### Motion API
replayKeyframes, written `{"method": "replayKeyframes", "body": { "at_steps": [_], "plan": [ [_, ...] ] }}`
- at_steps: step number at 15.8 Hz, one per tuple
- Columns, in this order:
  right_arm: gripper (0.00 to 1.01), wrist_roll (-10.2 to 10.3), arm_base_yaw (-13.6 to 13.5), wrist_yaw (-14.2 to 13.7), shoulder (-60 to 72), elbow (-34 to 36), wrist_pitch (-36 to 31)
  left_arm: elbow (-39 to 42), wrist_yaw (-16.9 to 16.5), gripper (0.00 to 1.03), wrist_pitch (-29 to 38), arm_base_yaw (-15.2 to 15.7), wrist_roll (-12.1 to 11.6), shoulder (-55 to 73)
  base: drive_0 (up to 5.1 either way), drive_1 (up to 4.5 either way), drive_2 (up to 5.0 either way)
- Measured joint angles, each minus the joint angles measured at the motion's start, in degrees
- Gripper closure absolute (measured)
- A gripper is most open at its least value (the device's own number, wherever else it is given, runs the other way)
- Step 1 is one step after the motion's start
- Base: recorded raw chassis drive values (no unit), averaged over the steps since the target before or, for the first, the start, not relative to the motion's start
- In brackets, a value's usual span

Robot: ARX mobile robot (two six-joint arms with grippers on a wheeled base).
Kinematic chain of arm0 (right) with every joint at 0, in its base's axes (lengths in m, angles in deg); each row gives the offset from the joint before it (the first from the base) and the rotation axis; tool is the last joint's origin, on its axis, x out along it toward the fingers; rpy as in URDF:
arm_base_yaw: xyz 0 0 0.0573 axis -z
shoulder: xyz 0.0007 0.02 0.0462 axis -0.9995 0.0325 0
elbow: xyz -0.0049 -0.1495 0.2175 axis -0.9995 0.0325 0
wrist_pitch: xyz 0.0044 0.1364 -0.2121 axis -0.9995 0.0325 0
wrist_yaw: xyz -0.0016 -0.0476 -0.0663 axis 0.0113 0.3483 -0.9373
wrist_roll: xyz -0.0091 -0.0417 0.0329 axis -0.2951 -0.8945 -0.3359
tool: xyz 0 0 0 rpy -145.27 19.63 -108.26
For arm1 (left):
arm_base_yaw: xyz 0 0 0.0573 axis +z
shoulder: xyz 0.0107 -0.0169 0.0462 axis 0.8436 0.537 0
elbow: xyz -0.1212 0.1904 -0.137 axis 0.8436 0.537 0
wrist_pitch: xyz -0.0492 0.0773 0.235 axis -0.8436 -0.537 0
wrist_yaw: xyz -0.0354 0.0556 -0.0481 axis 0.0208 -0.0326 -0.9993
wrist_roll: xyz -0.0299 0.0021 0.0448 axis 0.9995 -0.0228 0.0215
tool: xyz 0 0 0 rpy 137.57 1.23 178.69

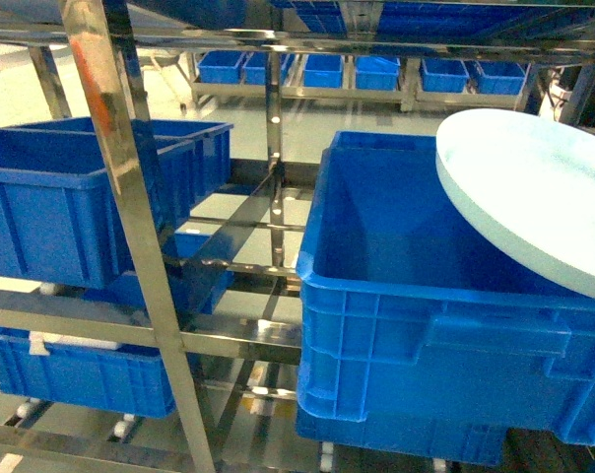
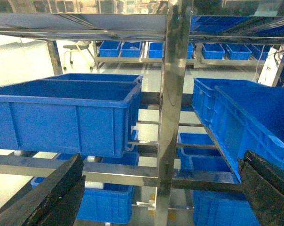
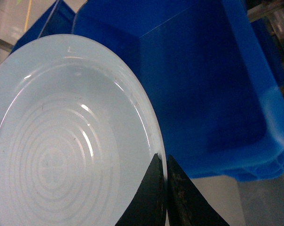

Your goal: Place blue tray on left shelf second layer neatly

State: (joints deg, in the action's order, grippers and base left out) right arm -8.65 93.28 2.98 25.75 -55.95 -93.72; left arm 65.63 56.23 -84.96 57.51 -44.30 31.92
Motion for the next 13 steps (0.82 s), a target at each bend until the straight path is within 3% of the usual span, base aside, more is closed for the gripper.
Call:
{"method": "replayKeyframes", "body": {
  "at_steps": [2, 6, 10, 13],
  "plan": [
    [0.99, 0.50, -1.33, -5.55, 8.50, -6.80, -2.40, 0.00, 0.00, 0.05, 0.00, 0.00, 0.02, 0.00, 0.0, 0.00, 0.0],
    [0.99, 2.19, -2.54, -8.02, 15.30, -12.24, -3.56, 0.00, 0.00, 0.05, 0.00, 0.00, 0.02, 0.00, 0.0, 0.00, 0.0],
    [0.99, 4.92, -2.01, -10.86, 22.38, -18.10, -4.87, 0.00, 0.00, 0.05, 0.00, 0.00, 0.02, 0.00, 0.0, 0.00, 0.0],
    [0.99, 5.11, -2.71, -13.03, 26.18, -21.70, -3.76, 0.00, 0.00, 0.05, 0.00, 0.00, 0.00, 0.00, 0.0, 0.00, 0.0]
  ]
}}
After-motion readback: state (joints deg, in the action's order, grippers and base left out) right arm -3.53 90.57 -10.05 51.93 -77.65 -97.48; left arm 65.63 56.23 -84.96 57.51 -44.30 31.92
